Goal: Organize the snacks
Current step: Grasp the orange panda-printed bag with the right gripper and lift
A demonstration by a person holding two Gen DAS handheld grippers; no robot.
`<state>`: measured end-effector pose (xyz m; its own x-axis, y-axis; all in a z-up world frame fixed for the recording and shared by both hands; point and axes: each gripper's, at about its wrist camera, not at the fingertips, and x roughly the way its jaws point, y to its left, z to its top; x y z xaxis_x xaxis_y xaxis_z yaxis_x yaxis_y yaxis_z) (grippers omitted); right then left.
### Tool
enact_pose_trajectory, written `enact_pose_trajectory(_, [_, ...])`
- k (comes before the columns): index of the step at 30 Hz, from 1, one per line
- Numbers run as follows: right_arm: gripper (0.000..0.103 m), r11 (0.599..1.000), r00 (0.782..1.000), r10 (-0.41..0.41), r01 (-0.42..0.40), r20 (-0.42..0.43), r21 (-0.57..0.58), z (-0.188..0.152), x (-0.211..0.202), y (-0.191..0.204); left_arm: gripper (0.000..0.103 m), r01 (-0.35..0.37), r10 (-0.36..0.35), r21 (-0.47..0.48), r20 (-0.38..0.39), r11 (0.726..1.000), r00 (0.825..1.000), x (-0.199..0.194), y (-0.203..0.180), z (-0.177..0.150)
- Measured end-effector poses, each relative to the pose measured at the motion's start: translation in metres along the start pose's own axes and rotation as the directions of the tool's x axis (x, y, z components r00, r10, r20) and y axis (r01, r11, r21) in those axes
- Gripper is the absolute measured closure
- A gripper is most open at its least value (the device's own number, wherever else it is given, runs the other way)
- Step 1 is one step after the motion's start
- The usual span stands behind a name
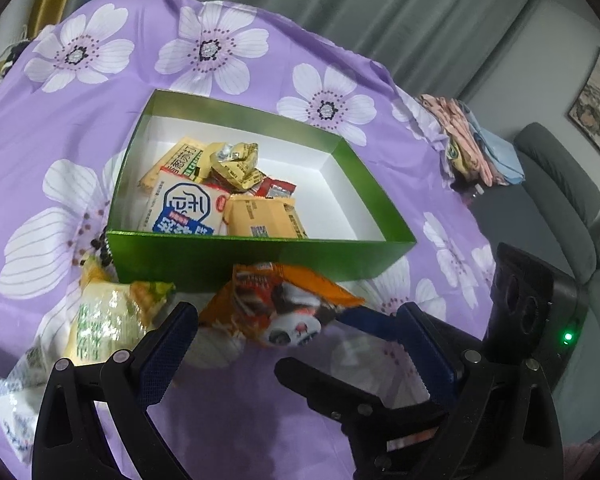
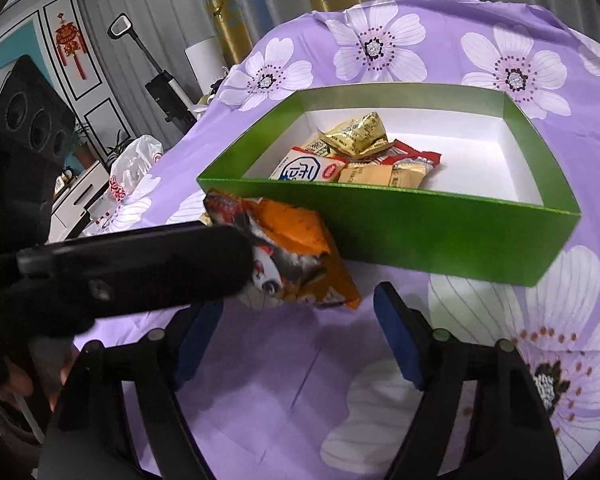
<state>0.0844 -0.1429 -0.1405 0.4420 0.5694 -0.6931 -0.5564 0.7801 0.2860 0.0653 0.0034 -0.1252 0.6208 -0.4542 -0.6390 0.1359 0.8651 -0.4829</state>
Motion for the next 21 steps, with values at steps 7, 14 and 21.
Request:
enact_pose_trajectory(7, [0.036, 0.998, 0.998, 0.061, -0.061, 0.000, 0.009, 0.007, 0.013, 0.000, 0.016, 0.038, -0.038, -0.023, -0.019, 0.999, 0.999, 0.017, 0.006, 0.005])
enact_pose_trajectory(14, [0.053, 0.997, 0.998, 0.067, -0.068, -0.018, -0.036, 0.011, 0.021, 0.007, 0.028, 0.086, -0.088, -0.038, -0.051, 0.996, 0.995, 0.027, 0.008, 0.005])
enact_pose_trajectory(21, [0.059, 0.995, 0.997, 0.074, -0.075, -0.015, -0.062, 0.012, 0.019, 0.008, 0.029, 0.093, -0.095, -0.045, -0.051, 0.995, 0.994, 0.029, 0.008, 0.005])
